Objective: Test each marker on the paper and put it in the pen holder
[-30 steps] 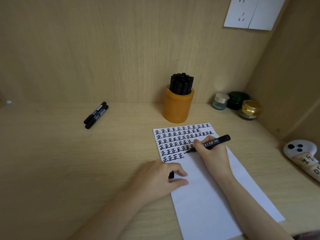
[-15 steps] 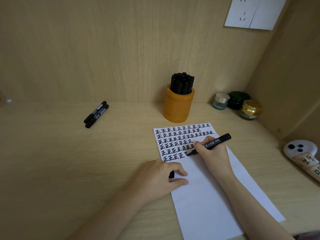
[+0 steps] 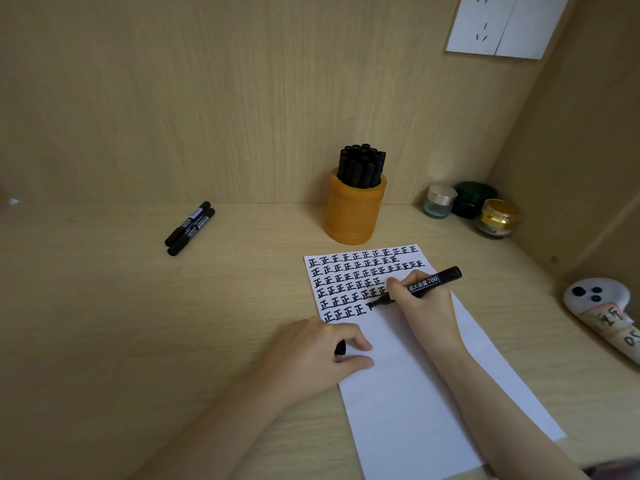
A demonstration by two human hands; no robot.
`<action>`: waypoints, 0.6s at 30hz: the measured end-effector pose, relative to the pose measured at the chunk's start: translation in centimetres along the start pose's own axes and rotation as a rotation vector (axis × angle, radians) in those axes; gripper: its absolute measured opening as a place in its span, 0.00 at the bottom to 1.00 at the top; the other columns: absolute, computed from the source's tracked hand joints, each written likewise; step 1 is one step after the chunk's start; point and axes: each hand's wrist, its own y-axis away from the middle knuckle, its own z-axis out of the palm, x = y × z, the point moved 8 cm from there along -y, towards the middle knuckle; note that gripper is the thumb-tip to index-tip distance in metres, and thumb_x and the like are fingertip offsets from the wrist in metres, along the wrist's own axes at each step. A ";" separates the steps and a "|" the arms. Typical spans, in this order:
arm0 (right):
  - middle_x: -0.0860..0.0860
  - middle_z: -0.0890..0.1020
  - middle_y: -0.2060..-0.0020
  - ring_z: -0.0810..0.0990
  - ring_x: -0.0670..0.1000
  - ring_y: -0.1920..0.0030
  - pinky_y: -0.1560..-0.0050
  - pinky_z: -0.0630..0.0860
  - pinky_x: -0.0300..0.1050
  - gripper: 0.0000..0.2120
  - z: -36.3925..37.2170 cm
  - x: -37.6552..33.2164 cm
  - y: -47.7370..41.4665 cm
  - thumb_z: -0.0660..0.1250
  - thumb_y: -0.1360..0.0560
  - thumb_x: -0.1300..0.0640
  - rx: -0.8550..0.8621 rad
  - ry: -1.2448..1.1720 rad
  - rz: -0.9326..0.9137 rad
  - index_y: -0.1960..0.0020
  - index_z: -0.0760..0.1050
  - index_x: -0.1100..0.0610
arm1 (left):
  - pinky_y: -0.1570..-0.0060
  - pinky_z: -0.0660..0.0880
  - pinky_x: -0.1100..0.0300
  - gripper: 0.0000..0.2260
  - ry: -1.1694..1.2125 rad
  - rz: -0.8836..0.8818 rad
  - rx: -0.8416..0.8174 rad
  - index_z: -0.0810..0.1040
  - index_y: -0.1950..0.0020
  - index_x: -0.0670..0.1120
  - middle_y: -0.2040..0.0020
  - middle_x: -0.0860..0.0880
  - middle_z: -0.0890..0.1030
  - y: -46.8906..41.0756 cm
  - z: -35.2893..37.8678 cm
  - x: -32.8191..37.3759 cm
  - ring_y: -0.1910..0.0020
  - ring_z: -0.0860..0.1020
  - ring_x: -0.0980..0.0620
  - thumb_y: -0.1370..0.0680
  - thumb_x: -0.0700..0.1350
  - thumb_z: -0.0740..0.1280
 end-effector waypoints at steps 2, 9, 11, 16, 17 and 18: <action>0.42 0.74 0.77 0.71 0.39 0.74 0.70 0.65 0.28 0.11 0.3 -0.1 0.0 0.69 0.26 0.62 -0.015 -0.008 -0.006 0.67 0.73 0.60 | 0.67 0.65 0.67 0.11 -0.004 -0.001 0.001 0.80 0.49 0.60 0.77 0.56 0.69 0.0 0.0 0.0 0.73 0.70 0.61 0.28 0.61 0.68; 0.54 0.73 0.71 0.69 0.44 0.70 0.69 0.65 0.33 0.13 0.4 0.0 0.1 0.69 0.27 0.62 -0.030 0.021 0.005 0.65 0.69 0.68 | 0.65 0.65 0.65 0.10 -0.005 -0.016 0.000 0.80 0.49 0.60 0.78 0.57 0.68 0.1 0.0 -0.1 0.72 0.70 0.63 0.28 0.60 0.69; 0.53 0.70 0.73 0.68 0.45 0.71 0.70 0.64 0.33 0.14 0.4 0.1 0.1 0.69 0.28 0.62 -0.023 0.033 0.012 0.65 0.68 0.69 | 0.66 0.65 0.66 0.10 -0.004 -0.017 -0.005 0.80 0.49 0.60 0.78 0.59 0.70 0.1 0.0 0.0 0.72 0.70 0.63 0.28 0.60 0.69; 0.50 0.69 0.75 0.66 0.42 0.73 0.71 0.63 0.32 0.12 0.2 0.0 0.1 0.68 0.27 0.63 -0.028 0.005 0.019 0.67 0.69 0.63 | 0.67 0.64 0.67 0.10 -0.005 -0.016 0.001 0.80 0.49 0.60 0.78 0.57 0.68 0.0 0.0 -0.1 0.73 0.70 0.62 0.28 0.61 0.68; 0.50 0.69 0.75 0.67 0.42 0.73 0.71 0.63 0.32 0.12 0.3 0.0 0.2 0.68 0.27 0.63 -0.029 0.003 0.017 0.67 0.69 0.63 | 0.67 0.64 0.67 0.10 -0.003 -0.015 0.002 0.80 0.49 0.60 0.78 0.57 0.67 0.0 0.0 -0.1 0.73 0.70 0.62 0.28 0.61 0.68; 0.50 0.70 0.75 0.67 0.43 0.73 0.71 0.64 0.32 0.12 0.3 -0.1 0.2 0.68 0.27 0.63 -0.031 0.006 0.014 0.67 0.69 0.64 | 0.67 0.64 0.67 0.10 -0.003 -0.014 0.001 0.80 0.49 0.60 0.77 0.57 0.67 0.0 0.0 -0.1 0.73 0.70 0.62 0.28 0.61 0.68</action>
